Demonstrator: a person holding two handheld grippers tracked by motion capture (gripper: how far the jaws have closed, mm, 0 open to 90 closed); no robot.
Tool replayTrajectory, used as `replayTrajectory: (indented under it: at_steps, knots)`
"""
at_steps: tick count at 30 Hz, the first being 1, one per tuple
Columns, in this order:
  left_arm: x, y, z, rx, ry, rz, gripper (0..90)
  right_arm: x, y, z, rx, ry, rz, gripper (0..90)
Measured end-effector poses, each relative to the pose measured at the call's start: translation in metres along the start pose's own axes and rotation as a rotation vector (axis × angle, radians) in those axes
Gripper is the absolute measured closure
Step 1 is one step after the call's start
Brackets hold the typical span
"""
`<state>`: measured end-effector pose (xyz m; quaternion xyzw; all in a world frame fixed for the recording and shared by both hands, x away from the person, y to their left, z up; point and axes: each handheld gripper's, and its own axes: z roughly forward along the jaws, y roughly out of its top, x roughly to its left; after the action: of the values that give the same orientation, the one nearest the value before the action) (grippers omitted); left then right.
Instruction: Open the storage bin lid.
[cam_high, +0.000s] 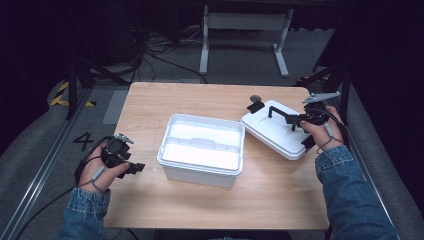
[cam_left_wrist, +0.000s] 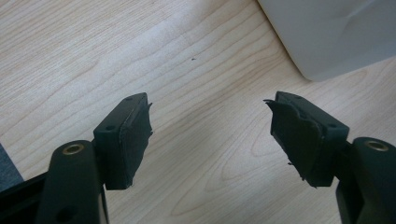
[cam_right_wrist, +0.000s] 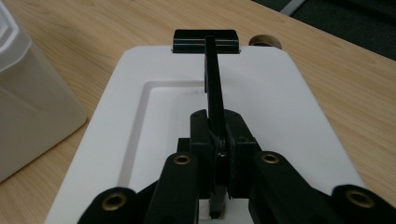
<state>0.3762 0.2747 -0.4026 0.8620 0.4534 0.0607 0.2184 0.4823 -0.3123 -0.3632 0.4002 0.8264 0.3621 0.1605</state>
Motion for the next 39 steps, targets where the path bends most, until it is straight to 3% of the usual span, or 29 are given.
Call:
replayTrajectory:
  at_steps: [19,30,39]
  knots:
    - [0.001,-0.002,0.000,0.002,0.004,-0.006,29.6,-0.002,-0.024,0.018,0.024,-0.012,0.036,84.0]
    - [0.001,-0.002,0.000,0.006,0.005,0.003,29.6,-0.003,-0.036,0.023,0.015,0.001,0.071,83.9]
    - [0.000,-0.001,0.001,0.012,0.001,-0.002,29.5,-0.005,-0.047,0.028,0.042,0.015,0.097,83.8]
